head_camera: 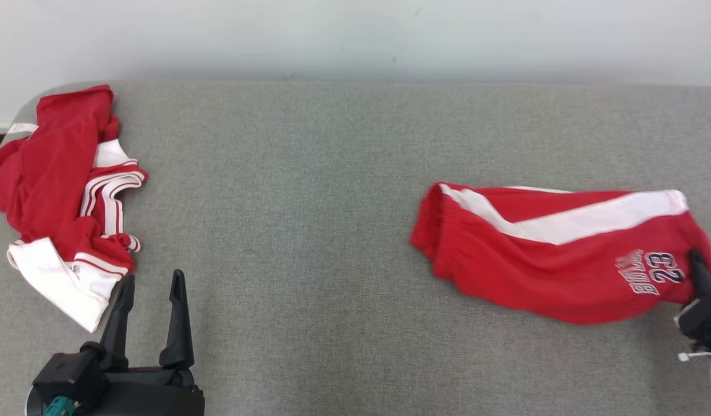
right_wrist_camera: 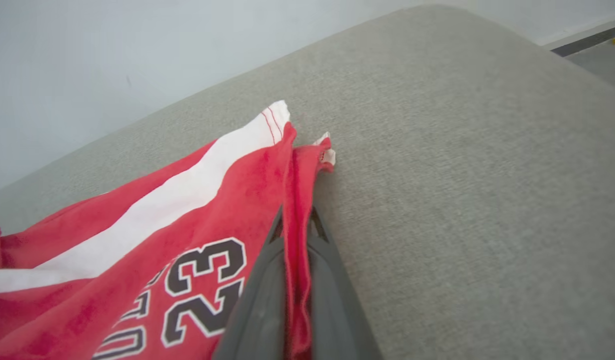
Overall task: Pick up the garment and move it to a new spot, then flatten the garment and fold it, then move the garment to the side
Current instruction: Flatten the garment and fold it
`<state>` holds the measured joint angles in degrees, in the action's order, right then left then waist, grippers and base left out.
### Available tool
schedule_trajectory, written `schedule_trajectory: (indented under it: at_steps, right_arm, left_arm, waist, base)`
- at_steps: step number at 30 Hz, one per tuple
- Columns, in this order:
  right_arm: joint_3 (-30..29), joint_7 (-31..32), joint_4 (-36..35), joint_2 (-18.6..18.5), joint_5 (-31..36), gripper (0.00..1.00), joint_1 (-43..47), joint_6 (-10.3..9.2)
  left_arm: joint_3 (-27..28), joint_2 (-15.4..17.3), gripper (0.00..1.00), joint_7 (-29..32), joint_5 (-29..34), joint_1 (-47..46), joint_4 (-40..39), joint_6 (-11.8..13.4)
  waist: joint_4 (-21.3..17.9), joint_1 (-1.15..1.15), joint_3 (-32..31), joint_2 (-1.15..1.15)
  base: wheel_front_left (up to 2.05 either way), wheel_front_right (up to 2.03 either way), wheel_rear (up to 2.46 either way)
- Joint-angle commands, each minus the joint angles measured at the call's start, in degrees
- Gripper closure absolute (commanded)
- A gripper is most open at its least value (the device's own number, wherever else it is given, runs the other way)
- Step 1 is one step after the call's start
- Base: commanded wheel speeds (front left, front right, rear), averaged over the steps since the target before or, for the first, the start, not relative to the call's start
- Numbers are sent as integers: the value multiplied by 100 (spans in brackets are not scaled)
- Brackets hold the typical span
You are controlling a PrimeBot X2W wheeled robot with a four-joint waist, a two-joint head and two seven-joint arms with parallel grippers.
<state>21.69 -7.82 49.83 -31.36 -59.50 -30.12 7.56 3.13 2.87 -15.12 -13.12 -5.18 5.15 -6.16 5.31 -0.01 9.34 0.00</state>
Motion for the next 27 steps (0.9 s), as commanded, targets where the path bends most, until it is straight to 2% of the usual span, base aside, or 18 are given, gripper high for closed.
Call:
schedule_trajectory:
  at_steps: [1, 8, 14, 27]
  right_arm:
    - [-125, -81, 60, -73, -83, 100, 142, -14]
    - [-216, -180, 156, -24, -7, 100, 99, -15]
    - [-101, -380, -41, 115, 251, 100, -141, -15]
    - [455, -389, -1475, 632, 760, 100, -369, -14]
  left_arm:
    - [24, 4, 0, -4, 54, 101, -26, -22]
    - [55, 2, 0, -4, 66, 168, -41, -42]
    - [54, 3, 0, -4, 71, 187, -39, -24]
    - [14, 4, 0, -4, 20, 281, -124, 46]
  waist:
    - [-55, 1, -92, 0]
    - [-86, 1, -127, 0]
    - [-98, 1, -164, 0]
    - [-100, 1, -260, 0]
  base:
    - [0, 0, 0]
    - [0, 0, 0]
    - [0, 0, 0]
    - [0, 0, 0]
